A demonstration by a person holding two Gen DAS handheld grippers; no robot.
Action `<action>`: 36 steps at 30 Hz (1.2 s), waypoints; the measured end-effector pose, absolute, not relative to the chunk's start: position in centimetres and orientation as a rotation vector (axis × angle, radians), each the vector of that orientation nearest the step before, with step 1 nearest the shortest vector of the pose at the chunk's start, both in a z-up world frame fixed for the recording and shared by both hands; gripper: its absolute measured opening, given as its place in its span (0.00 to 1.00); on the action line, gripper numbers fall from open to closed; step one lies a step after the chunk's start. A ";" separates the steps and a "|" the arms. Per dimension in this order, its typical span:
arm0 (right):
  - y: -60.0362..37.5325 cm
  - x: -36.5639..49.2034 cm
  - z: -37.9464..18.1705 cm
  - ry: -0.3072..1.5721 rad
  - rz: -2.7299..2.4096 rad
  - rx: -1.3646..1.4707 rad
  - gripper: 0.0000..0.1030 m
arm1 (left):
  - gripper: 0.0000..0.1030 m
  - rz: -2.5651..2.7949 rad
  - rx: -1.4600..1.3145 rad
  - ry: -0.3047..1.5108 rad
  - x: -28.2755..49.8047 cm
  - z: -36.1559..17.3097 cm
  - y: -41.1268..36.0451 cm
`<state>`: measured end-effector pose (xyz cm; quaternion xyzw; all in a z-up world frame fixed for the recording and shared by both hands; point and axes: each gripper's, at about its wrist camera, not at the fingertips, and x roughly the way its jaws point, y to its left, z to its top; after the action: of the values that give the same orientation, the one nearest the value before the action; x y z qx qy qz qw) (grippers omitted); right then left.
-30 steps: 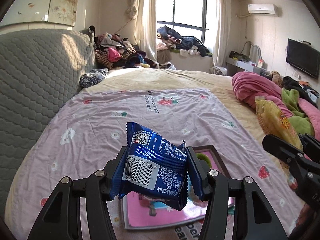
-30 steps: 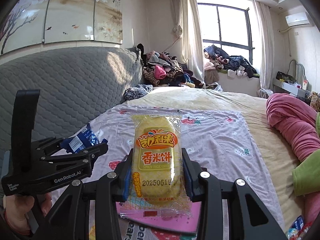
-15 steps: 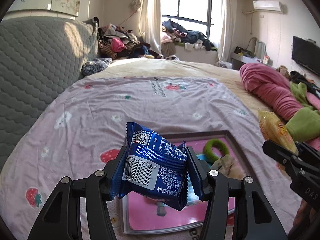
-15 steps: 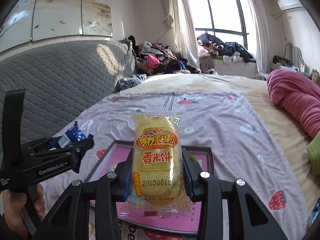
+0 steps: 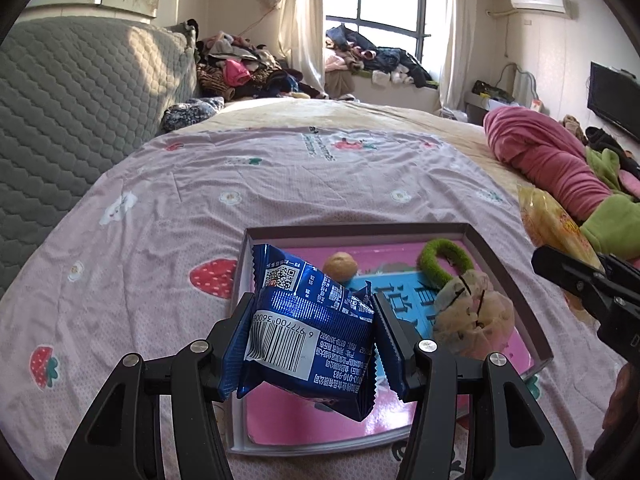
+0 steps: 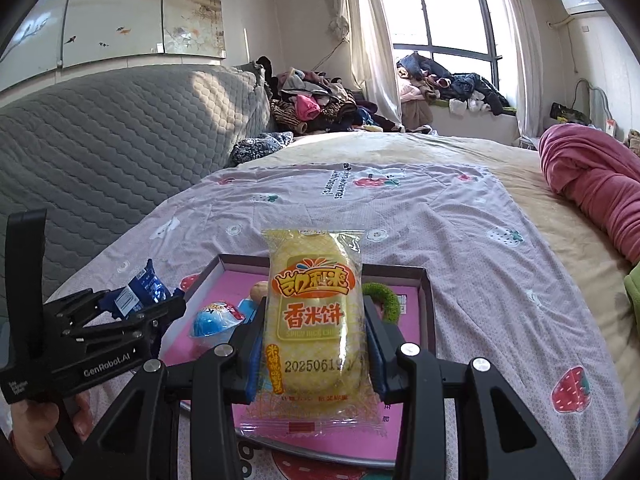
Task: Organize objects
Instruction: 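Carry the biscuit packet and cake packet in both grippers over the tray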
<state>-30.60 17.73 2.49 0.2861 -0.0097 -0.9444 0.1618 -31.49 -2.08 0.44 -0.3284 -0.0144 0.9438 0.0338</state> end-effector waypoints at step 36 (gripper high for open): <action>17.5 -31.9 -0.2 0.056 -2.542 1.034 0.40 | 0.57 2.818 -1.097 0.011 -31.0 -2.6 -0.4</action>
<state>-31.95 17.51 -0.19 0.3692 0.0201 -0.9080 0.1971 -30.98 -0.40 -2.57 -0.3620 0.0036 0.9303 0.0588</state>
